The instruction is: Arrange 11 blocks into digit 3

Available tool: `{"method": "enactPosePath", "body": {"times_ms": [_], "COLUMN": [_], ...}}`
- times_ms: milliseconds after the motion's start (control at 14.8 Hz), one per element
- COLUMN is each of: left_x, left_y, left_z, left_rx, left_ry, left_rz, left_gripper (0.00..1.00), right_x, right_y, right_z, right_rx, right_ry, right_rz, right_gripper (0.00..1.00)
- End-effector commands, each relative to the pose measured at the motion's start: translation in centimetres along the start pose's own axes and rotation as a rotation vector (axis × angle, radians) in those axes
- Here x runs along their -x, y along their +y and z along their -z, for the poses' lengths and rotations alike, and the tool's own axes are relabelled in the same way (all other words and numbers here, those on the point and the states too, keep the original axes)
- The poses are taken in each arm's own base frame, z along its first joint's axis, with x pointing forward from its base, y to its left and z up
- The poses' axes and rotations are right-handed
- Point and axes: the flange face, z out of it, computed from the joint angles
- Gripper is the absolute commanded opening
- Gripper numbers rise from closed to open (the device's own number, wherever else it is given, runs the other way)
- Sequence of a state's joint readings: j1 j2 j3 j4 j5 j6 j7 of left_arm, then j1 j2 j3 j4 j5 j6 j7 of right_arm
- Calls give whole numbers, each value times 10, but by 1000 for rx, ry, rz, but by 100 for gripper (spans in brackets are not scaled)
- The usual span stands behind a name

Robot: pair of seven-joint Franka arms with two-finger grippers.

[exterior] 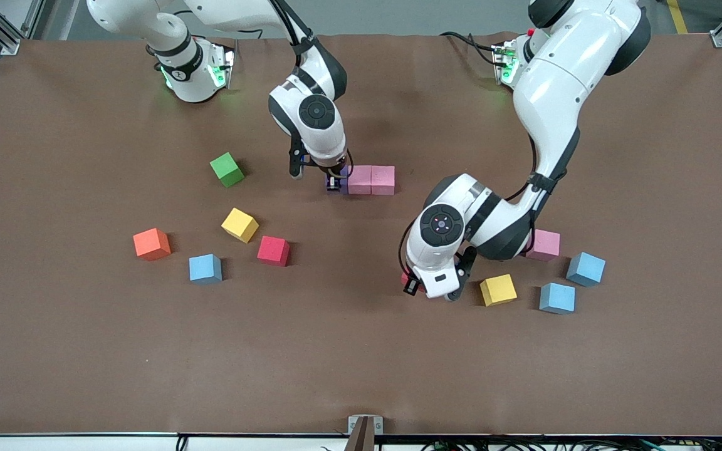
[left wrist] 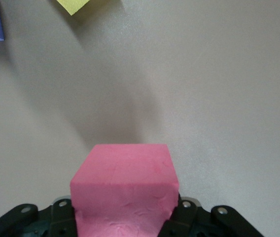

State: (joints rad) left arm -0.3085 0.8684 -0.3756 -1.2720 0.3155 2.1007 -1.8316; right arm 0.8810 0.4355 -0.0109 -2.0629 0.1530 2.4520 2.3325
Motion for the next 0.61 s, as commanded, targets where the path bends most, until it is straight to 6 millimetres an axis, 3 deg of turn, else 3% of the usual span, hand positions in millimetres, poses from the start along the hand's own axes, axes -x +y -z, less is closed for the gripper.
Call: {"method": "enactPosePath", "body": {"times_ms": [0,406,541], "left_x": [0,0,0], "left_y": [-2,-2,-2], "left_z": [6,6,6], "left_rx": [1,1,2], "left_ry": [19,19,18], "left_rz": [-19,-17,-19], "left_gripper": [41,41,41], "right_x": [5,4,4], "right_y": [2,1,1], "right_z": [-5,-5,-5], "right_rx": [9,10,10], "right_ry": [-2,-1,-1], "right_rz": [-19,-20,-20], "right_gripper": [11,14,36]}}
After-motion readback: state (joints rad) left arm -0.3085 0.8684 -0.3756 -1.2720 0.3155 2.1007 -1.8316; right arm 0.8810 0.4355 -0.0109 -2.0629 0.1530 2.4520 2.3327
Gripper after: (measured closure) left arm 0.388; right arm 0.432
